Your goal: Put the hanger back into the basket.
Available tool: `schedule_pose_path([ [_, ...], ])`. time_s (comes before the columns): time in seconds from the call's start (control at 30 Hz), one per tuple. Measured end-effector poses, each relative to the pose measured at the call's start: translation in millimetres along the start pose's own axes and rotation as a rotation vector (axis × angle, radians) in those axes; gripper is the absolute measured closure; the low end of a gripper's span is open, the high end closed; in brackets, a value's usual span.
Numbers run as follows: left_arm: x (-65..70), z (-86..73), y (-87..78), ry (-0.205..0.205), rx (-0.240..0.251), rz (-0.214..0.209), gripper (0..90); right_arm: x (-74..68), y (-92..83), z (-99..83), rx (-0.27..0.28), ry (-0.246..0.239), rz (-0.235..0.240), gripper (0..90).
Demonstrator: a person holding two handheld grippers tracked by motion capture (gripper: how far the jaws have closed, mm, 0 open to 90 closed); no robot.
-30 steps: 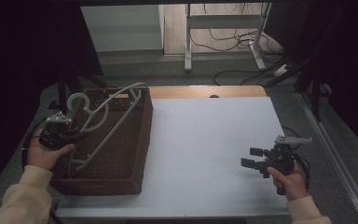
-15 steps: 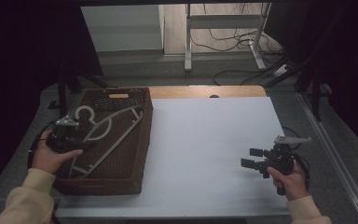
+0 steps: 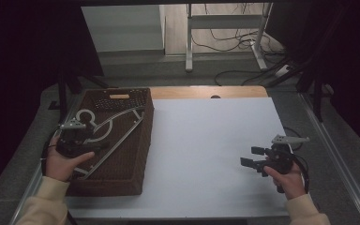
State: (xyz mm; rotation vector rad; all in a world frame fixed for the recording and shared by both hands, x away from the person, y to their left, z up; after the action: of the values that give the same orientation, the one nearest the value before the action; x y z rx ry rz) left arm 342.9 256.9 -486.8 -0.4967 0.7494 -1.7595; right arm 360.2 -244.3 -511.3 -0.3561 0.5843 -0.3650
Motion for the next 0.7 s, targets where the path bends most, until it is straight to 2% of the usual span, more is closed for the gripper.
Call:
schedule_pose_path([
  [0.07, 12.9, 4.7, -2.9, 0.024, 0.034, -0.025, 18.6, 0.5, 1.1, -0.6, -0.009, -0.010, -0.015, 11.6],
  [0.1, 22.4, 6.9, -5.3, 0.045, 0.052, -0.051, 18.6, 0.5, 1.1, -0.6, -0.009, -0.010, -0.015, 11.6],
  [0.17, 35.3, 8.9, -8.4, 0.063, 0.067, -0.084, 18.1, 0.9, 2.3, -1.6, -0.021, -0.020, -0.031, 11.6],
  [0.2, 41.9, 9.7, -9.7, 0.066, 0.075, -0.097, 17.8, 1.4, 2.6, -3.1, -0.038, -0.035, -0.052, 11.6],
  [0.37, 73.2, 10.8, -9.8, 0.083, 0.084, -0.131, 17.4, 0.5, 2.1, -3.3, -0.052, -0.059, -0.092, 11.7],
  [0.4, 73.2, 10.8, -9.8, 0.083, 0.084, -0.131, 17.4, 0.5, 2.1, -3.3, -0.052, -0.059, -0.092, 11.7],
  [0.57, 94.3, 6.3, -9.4, 0.090, 0.086, -0.146, 17.2, -5.9, 2.7, -5.9, -0.064, -0.086, -0.112, 11.6],
  [0.7, 97.7, 2.1, -12.7, 0.089, 0.089, -0.148, 16.8, -7.4, 3.4, -9.0, -0.080, -0.102, -0.123, 11.6],
])
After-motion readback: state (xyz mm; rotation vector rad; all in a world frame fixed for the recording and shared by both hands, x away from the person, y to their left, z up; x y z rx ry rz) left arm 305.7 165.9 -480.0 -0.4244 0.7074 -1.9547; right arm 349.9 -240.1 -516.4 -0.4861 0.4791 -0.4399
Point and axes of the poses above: each handheld gripper's, and its own axes: y roughly forward along the jaws, z roughly out of its top, x roughly to its right, the point moved 9 cm from there along y, roughly forward along the jaws, and after that the axes turned 14 degrees about z, right-handed, at the moved point
